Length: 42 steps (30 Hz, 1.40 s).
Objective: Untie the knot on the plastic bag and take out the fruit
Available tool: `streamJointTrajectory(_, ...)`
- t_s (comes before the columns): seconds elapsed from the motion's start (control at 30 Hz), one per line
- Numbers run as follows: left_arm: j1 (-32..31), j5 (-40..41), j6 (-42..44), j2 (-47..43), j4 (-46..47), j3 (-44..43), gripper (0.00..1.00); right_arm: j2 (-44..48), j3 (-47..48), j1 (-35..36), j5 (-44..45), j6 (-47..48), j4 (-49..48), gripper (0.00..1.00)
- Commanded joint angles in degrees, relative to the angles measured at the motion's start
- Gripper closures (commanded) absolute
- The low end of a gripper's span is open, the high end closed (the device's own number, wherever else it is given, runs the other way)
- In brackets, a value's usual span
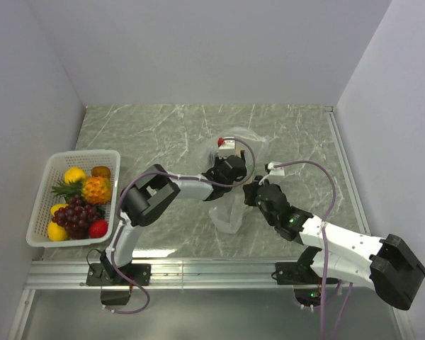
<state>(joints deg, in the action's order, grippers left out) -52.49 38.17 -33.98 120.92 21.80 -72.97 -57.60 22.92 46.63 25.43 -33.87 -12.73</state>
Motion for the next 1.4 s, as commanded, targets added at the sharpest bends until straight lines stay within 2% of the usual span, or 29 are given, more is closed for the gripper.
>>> streamJointTrajectory(0.0,1.1,3.7,-1.6,2.9,0.3,-3.5,0.05,0.5,-0.8,0.3,-1.4,-1.4,-0.7,1.0)
streamJointTrajectory(0.07,1.7,3.8,-1.6,3.7,0.6,-3.7,0.12,0.6,-0.7,0.3,-1.4,-1.3,-0.5,1.0)
streamJointTrajectory(0.2,2.7,1.6,-1.3,4.6,1.9,-3.3,0.35,1.4,-0.5,0.3,0.2,-1.0,0.5,1.0)
streamJointTrajectory(0.3,2.8,0.2,0.6,2.1,4.3,-0.3,0.56,2.6,-0.2,0.2,3.1,0.1,2.4,1.0)
streamJointTrajectory(0.47,2.8,-5.5,3.1,-4.5,7.3,6.6,0.75,2.6,2.3,-1.3,7.4,2.0,4.8,1.0)
streamJointTrajectory(0.63,2.8,-9.2,4.6,-13.9,9.0,16.7,0.79,0.5,4.8,-6.0,8.2,3.9,5.3,1.0)
streamJointTrajectory(0.67,2.8,-10.6,5.6,-15.3,9.4,18.1,0.83,0.3,5.4,-6.5,8.4,4.2,5.3,1.0)
streamJointTrajectory(0.87,0.2,-16.3,11.2,-23.0,8.0,24.4,0.84,-2.5,9.1,-9.4,9.7,6.6,6.0,1.0)
streamJointTrajectory(1.0,-1.4,-24.6,14.4,-28.5,7.1,28.9,0.84,-3.7,11.0,-10.4,9.4,7.3,6.0,1.0)
streamJointTrajectory(1.13,-1.9,-27.0,14.9,-30.7,-0.2,29.3,0.85,-5.0,14.0,-10.5,7.9,7.4,7.1,1.0)
streamJointTrajectory(1.37,-3.8,-30.1,16.6,-33.9,-2.6,29.6,0.86,-6.5,19.0,-10.4,3.7,9.9,7.8,1.0)
